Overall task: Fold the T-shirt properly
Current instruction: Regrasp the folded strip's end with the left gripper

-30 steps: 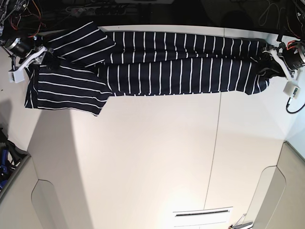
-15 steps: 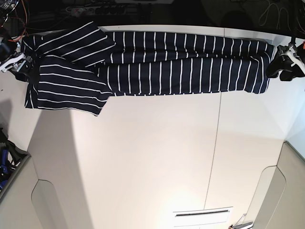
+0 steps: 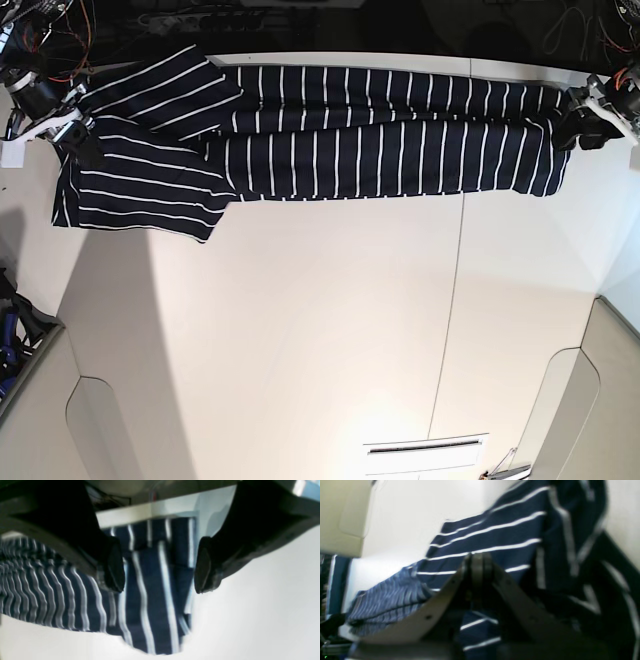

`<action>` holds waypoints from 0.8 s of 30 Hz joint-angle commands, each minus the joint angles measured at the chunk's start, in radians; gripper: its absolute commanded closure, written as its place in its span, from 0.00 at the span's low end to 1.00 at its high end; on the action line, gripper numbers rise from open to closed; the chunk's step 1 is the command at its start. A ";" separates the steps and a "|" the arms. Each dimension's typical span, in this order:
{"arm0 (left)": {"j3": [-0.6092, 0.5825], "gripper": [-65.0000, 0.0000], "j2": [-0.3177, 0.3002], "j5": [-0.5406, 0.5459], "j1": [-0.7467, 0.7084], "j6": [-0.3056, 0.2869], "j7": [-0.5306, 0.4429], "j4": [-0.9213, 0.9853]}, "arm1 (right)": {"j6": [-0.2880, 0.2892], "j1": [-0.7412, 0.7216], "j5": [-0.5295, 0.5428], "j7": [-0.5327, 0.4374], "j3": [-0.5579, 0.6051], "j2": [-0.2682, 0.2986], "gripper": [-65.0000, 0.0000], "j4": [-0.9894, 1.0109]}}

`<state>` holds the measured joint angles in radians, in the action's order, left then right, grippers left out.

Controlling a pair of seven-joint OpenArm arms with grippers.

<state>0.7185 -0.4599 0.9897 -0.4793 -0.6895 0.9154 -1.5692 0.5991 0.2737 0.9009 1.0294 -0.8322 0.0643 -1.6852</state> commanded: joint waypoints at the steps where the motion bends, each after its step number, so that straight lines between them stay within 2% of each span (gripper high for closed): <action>1: 0.002 0.29 -0.020 0.009 -0.002 -0.009 -0.030 0.002 | 0.008 -0.002 0.011 -0.024 0.002 0.011 1.00 -0.005; 5: -0.011 0.29 -0.020 0.001 0.000 -0.009 -0.037 0.035 | 0.007 -0.002 0.004 -0.026 0.010 0.010 1.00 0.007; 10: -0.084 0.29 -0.020 -0.004 0.000 -0.009 -0.041 0.051 | 0.007 -0.002 0.023 -0.026 0.010 0.010 1.00 0.007; 15: -0.173 0.29 -0.020 -0.043 0.002 -0.009 -0.101 0.081 | 0.007 -0.002 0.023 -0.006 0.010 0.010 1.00 0.007; 21: -0.224 0.30 -0.019 -0.007 0.017 -0.009 -0.103 0.095 | 0.007 -0.001 0.023 0.000 0.010 0.010 1.00 0.007; 23: -0.227 0.33 -0.019 0.017 0.017 -0.009 -0.103 0.095 | 0.007 -0.002 0.024 0.000 0.010 0.010 1.00 0.007; 24: -0.227 0.39 -0.019 0.028 0.017 -0.009 -0.103 0.095 | 0.007 -0.002 0.028 0.000 0.010 0.011 1.00 0.007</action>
<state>0.4911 -0.4679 1.0138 -0.4564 -0.6918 0.7971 -1.4689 0.5991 0.2741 0.9012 1.0447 -0.8177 0.0635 -1.6642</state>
